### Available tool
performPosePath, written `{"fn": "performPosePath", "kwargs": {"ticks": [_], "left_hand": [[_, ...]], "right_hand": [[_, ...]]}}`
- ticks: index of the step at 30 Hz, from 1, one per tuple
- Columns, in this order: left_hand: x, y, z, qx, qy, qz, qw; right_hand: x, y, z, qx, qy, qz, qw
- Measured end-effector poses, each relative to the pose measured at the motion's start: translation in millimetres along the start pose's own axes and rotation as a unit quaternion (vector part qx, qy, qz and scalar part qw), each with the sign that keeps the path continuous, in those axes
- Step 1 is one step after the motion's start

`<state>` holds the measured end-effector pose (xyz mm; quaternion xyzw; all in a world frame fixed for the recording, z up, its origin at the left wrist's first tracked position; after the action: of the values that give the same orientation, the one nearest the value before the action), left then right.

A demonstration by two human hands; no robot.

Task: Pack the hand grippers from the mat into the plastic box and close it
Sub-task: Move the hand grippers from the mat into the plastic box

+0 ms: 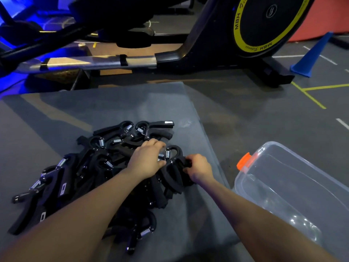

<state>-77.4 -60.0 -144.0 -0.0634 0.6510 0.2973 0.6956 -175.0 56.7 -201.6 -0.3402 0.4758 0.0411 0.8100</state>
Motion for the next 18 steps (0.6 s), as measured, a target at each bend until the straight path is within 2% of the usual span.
{"fn": "performPosePath", "kwargs": {"ticks": [6, 13, 18], "left_hand": [[-19.2, 34.8, -1.0, 0.013, 0.019, 0.024, 0.999], [-35.7, 117.7, -7.0, 0.066, 0.048, 0.106, 0.991], [-17.4, 182.8, -14.9, 0.103, 0.027, 0.140, 0.984]], "right_hand": [[-68.6, 0.2, 13.1, -0.010, 0.082, 0.083, 0.993], [-193.2, 41.8, 53.0, 0.060, 0.153, 0.018, 0.986], [-247.5, 94.9, 85.2, 0.094, 0.193, 0.000, 0.977]]}}
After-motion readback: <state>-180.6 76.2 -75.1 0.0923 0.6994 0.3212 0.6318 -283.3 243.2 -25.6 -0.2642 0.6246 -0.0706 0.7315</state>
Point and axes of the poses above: each hand's wrist, its own z-axis away from the middle knuckle, its own x-axis out of the palm, y = z × x, the point moved 10 cm from there along -z, towards the middle knuckle, and after that the axes turned 3 degrees about -z, right-handed, at the moved point
